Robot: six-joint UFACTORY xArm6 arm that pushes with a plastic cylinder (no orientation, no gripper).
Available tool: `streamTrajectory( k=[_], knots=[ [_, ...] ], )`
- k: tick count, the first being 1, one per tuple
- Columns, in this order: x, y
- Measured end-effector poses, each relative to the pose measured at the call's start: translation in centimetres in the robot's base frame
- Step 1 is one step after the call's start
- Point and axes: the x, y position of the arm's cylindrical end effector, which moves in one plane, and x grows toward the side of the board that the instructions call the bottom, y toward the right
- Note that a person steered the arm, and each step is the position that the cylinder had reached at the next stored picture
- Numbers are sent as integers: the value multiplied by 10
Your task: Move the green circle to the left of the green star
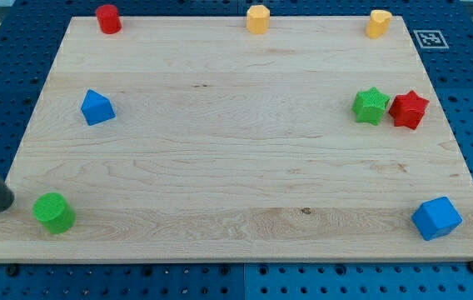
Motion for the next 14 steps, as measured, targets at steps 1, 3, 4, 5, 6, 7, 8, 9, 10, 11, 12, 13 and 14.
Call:
streamTrajectory(
  k=[1, 3, 4, 5, 6, 7, 8, 9, 10, 11, 12, 13, 14],
  knots=[
    [31, 7],
    [12, 39],
    [-7, 64],
    [5, 81],
    [30, 83],
    [22, 105],
    [-8, 110],
    [-30, 134],
    [-46, 166],
    [-68, 178],
    [-81, 207],
    [-85, 248],
    [-93, 275]
  ],
)
